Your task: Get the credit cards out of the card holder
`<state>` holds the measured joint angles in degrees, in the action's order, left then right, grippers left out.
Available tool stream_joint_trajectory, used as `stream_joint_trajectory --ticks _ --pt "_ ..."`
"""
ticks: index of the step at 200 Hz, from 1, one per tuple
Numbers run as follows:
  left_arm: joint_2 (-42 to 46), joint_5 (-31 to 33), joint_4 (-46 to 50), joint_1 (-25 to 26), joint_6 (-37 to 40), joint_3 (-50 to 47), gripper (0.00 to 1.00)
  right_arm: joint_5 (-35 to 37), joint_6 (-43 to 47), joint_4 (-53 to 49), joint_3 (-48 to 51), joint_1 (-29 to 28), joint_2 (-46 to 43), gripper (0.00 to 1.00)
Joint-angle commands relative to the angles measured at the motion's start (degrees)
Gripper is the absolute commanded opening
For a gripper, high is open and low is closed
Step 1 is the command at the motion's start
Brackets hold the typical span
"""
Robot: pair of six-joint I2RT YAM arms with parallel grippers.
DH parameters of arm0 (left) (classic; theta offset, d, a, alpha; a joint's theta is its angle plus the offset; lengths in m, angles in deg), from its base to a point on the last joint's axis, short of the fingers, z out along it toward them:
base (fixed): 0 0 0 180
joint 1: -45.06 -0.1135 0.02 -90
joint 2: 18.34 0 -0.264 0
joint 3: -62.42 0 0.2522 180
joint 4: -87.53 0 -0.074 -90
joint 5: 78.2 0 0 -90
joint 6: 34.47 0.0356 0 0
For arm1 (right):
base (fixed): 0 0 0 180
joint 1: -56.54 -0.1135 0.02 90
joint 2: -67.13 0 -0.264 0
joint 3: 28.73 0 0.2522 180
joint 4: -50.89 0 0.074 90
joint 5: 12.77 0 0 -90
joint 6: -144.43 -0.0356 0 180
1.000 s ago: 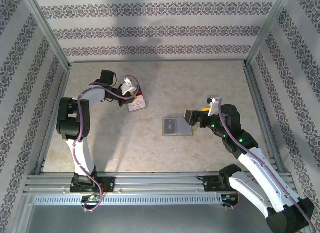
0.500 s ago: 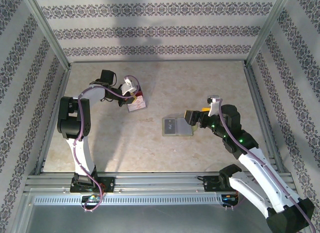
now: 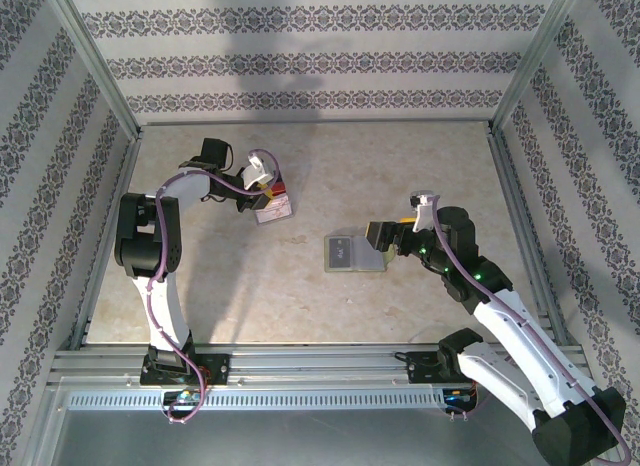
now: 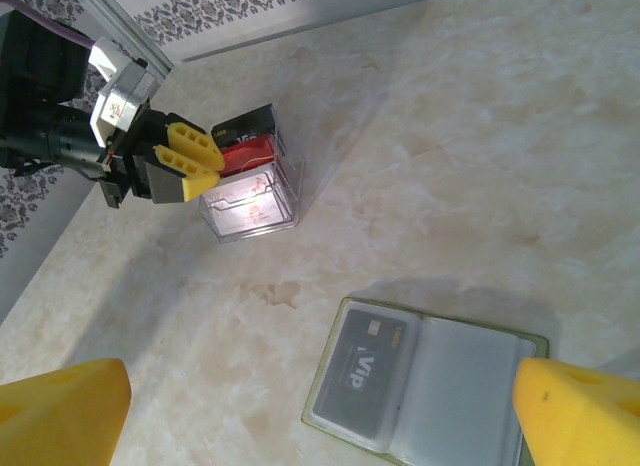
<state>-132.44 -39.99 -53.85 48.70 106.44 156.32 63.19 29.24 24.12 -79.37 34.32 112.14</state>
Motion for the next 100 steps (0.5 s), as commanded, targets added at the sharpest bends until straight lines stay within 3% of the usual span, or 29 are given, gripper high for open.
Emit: stream_joint_trajectory --ticks 1,29,72,100 --pt "0.86 -2.01 0.27 -0.56 -1.79 1.1 0.3 0.13 0.54 -0.09 -0.8 0.13 0.13 0.98" --pt "3.58 -1.54 -3.65 0.25 -6.73 -1.32 0.43 6.85 2.31 -3.93 -2.58 -3.26 2.51 0.96" --pt "10.65 1.67 -18.01 3.03 -18.27 -11.49 0.68 19.36 3.38 -10.29 -6.78 -10.15 11.85 0.91" --pt "16.15 7.96 -26.76 6.16 -25.49 -18.08 0.97 25.21 3.01 -13.48 -9.91 -14.22 20.18 0.89"
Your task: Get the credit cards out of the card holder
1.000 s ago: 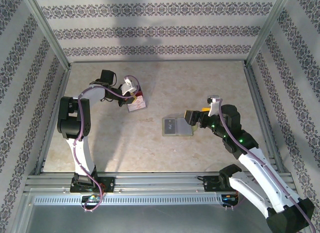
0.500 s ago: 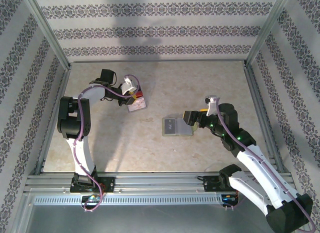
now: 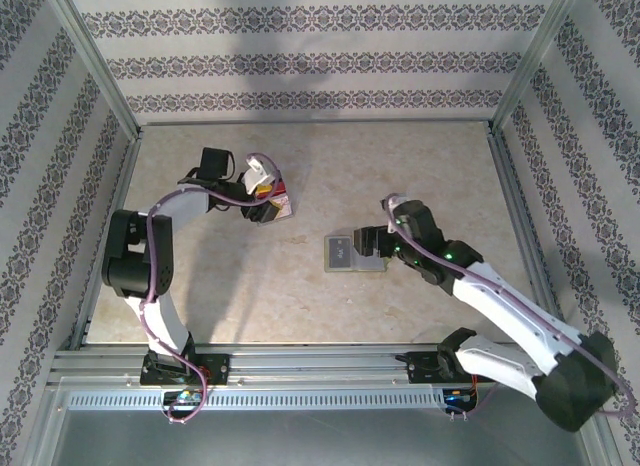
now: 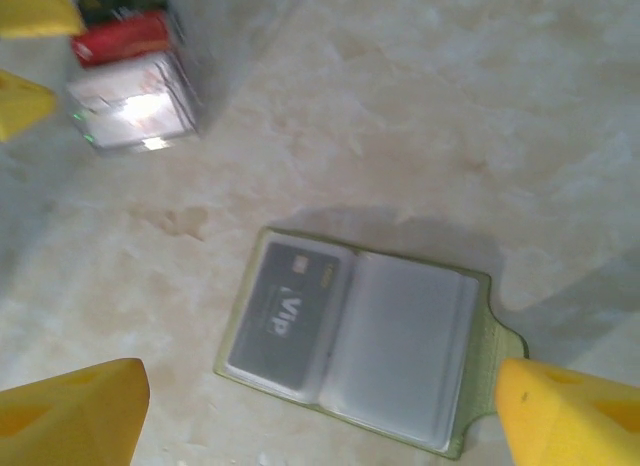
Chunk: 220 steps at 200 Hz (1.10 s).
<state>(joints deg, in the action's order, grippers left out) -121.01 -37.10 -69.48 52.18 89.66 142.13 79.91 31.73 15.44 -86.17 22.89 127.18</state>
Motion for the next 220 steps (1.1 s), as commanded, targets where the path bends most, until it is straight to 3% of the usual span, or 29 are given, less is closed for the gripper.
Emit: stream_joint_trajectory --ticks 1,32,95,156,220 --pt "4.87 5.28 -11.28 2.84 -8.89 -4.03 0.98 8.66 0.49 -4.91 -3.27 -2.89 5.5 0.89" --pt "9.4 21.26 -13.35 6.94 -16.15 -7.27 1.0 14.34 -0.15 -9.15 -8.8 -8.49 16.58 0.89" --pt "18.52 43.83 -13.71 12.82 -33.83 -15.66 0.99 11.26 -2.55 -10.02 -16.3 -12.22 32.15 0.8" --pt "28.7 51.94 -11.63 15.33 -44.94 -24.69 1.0 10.07 -3.5 -10.38 -19.76 -12.19 39.57 0.85" --pt "31.24 56.42 -8.35 15.44 -43.7 -24.99 1.0 8.16 -3.46 -9.12 -20.48 -11.27 43.16 0.87"
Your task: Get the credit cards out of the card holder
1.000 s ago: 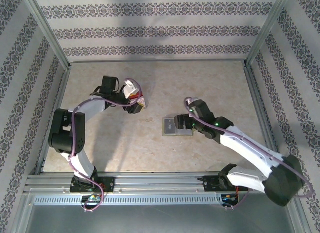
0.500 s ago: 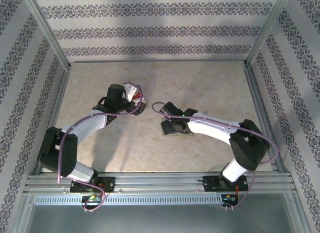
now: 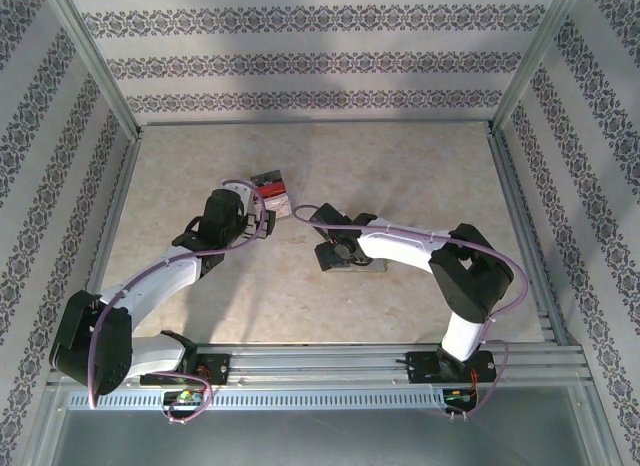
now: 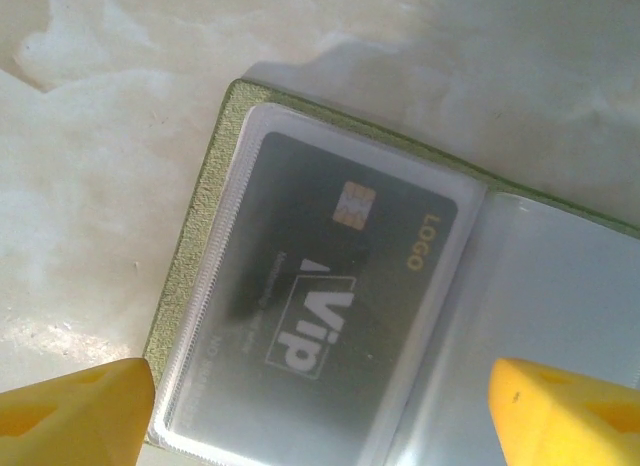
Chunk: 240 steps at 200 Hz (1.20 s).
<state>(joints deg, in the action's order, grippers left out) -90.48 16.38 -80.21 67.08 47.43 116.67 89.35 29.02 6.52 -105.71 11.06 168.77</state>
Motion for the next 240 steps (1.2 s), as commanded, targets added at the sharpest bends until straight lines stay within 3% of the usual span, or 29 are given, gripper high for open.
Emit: stream_joint_trajectory --ticks 1,51,102,155,202,240 --pt "0.65 2.91 2.34 0.51 -1.56 0.47 1.0 -1.29 -0.77 -0.13 -0.94 0.56 1.6 0.87" --pt "-1.51 1.71 2.78 0.49 -2.97 1.33 1.0 -2.01 -0.66 0.02 -0.99 0.65 3.3 0.83" --pt "-1.78 0.91 3.23 0.52 -2.71 1.89 1.0 -3.24 -1.19 1.94 1.16 2.07 1.33 0.56" --pt "-0.61 0.21 4.12 0.49 -2.59 2.58 1.0 -1.71 -1.05 2.05 2.54 2.81 -0.98 0.41" --pt "0.33 -0.73 4.97 1.77 -2.03 3.88 1.0 1.67 -1.47 1.2 2.67 2.78 -2.13 0.5" --pt "0.33 -0.37 5.23 3.62 -1.66 4.87 1.0 5.67 -2.1 -1.06 2.58 2.86 -2.59 0.5"
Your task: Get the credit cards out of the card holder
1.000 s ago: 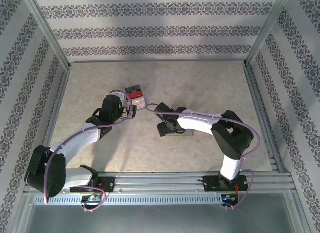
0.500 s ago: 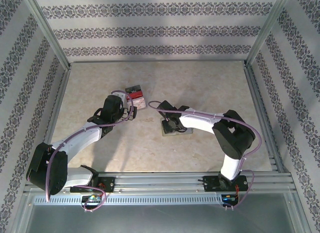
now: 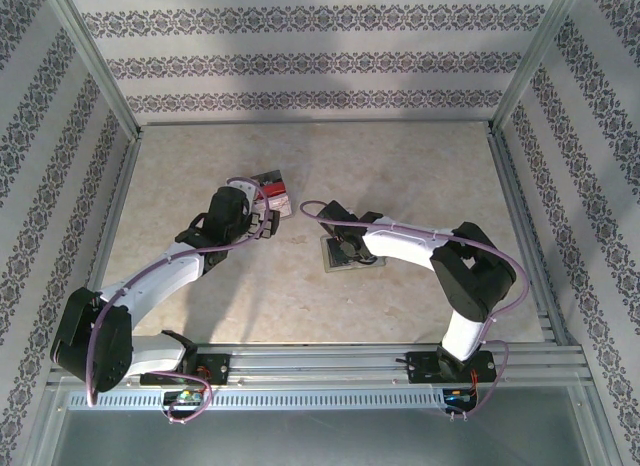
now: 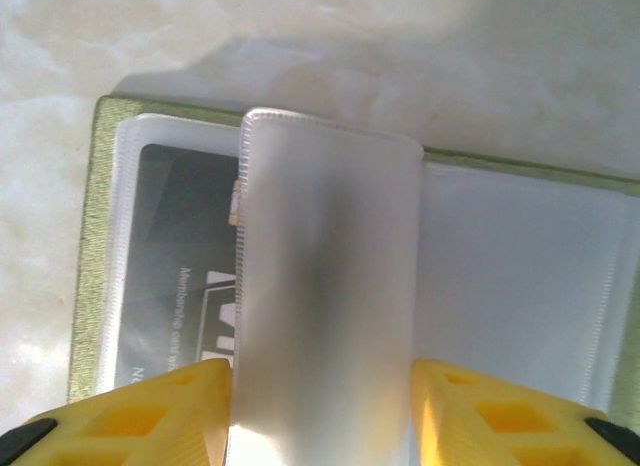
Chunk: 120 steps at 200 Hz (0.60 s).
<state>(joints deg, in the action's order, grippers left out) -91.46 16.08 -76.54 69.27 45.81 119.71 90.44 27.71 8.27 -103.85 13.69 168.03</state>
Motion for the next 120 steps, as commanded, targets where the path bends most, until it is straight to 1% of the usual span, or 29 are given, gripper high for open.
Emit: stream_joint_trajectory --ticks 1,35,69,92,108,120 --pt "1.32 -0.02 1.58 1.49 -0.04 1.92 1.0 4.69 -0.83 -2.88 0.76 0.28 -1.85 0.5" --pt "1.29 1.24 1.67 2.6 -0.21 2.36 1.0 6.78 -1.76 -4.12 1.5 0.91 -2.85 0.5" --pt "1.28 2.33 1.67 4.24 -1.15 2.67 1.0 6.66 -2.54 -3.58 3.84 2.69 -5.21 0.48" --pt "0.69 3.87 2.16 7.02 -2.63 2.91 1.0 5.82 -2.95 -3.0 5.43 4.11 -6.48 0.46" --pt "-0.05 5.7 2.27 9.68 -4.08 2.89 1.0 5.35 -3.16 -2.56 6.47 4.91 -7.11 0.47" --pt "-0.92 6.48 1.77 11.99 -5.21 2.68 0.98 5.08 -3.22 -2.27 7.06 5.38 -7.71 0.46"
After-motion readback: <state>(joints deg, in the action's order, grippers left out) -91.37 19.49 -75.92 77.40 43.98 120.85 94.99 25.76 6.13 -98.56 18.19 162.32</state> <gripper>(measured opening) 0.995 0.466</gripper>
